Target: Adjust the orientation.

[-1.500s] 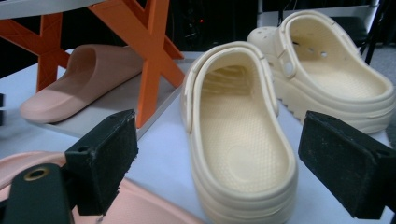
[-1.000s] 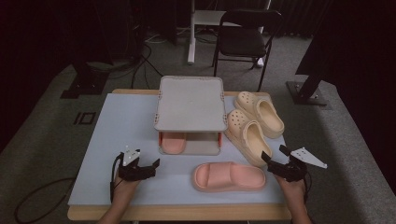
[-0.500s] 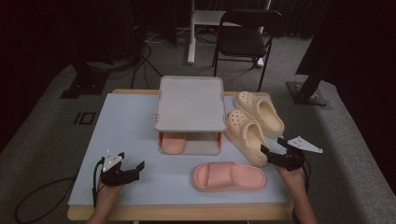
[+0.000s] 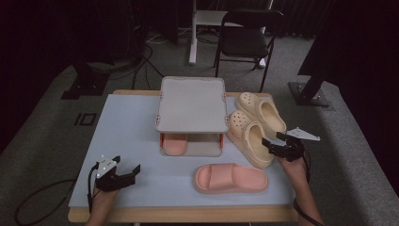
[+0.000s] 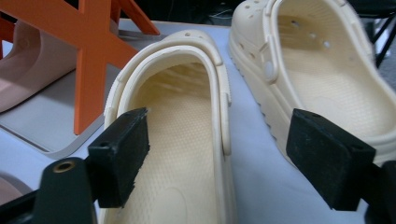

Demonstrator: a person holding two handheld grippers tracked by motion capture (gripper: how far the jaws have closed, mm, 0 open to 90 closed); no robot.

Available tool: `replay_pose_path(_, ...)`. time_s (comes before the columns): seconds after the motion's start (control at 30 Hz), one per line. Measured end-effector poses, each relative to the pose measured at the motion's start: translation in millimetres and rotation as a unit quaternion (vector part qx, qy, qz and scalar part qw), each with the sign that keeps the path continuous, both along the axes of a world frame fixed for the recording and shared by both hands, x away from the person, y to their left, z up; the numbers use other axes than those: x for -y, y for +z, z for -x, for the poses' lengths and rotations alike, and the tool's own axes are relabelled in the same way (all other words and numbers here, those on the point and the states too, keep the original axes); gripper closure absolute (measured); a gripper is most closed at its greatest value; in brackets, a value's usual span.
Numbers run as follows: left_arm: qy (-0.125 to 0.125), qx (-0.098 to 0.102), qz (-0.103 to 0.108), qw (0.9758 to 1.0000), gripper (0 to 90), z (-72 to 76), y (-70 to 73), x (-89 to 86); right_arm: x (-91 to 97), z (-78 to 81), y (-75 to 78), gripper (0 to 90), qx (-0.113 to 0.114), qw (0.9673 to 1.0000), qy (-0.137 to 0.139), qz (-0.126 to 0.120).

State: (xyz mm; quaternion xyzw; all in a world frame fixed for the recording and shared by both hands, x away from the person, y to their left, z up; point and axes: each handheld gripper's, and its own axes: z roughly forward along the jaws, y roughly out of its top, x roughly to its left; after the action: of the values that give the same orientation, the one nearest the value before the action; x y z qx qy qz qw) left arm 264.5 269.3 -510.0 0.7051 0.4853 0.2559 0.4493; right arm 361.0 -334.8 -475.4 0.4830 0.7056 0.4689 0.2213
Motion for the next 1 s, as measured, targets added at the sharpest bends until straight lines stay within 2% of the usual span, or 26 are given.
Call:
replay_pose_path(0.03,0.004,0.005,0.005,1.0,8.1,1.5,-0.2,-2.9,-0.1,-1.6,-0.8,21.7,-0.001,1.0,0.003,-0.001)
replay_pose_path(0.13,0.004,0.005,0.002,1.0,8.1,3.1,-0.3,-5.7,-2.2,-8.4,-3.7,28.9,-0.007,1.0,0.002,0.003)
replay_pose_path(0.27,0.007,0.005,-0.004,1.0,8.1,6.3,-1.0,-7.5,-2.2,-14.6,-5.4,36.4,-0.012,0.9999,0.004,-0.006)
replay_pose_path(0.43,0.008,0.005,0.002,1.0,8.1,9.4,-2.6,-10.3,-9.3,-24.2,-6.3,45.1,-0.021,0.9988,0.019,0.039)
replay_pose_path(0.6,0.013,0.005,0.006,0.9999,8.1,14.1,-4.7,-11.5,-14.9,-36.9,-10.3,55.4,-0.034,0.9978,0.019,0.054)
replay_pose_path(0.8,0.017,0.005,0.012,0.9998,8.1,15.7,-4.1,-13.7,-19.3,-46.7,-13.5,61.7,-0.045,0.9977,0.025,0.044)
replay_pose_path(0.93,0.02,0.005,0.016,0.9997,8.1,15.2,-5.0,-14.8,-24.7,-49.4,-16.4,73.9,-0.046,0.9974,0.018,0.053)
replay_pose_path(1.0,0.02,0.005,0.013,0.9997,8.1,14.7,-6.0,-14.8,-22.0,-50.3,-15.6,76.1,-0.05,0.9978,0.015,0.041)
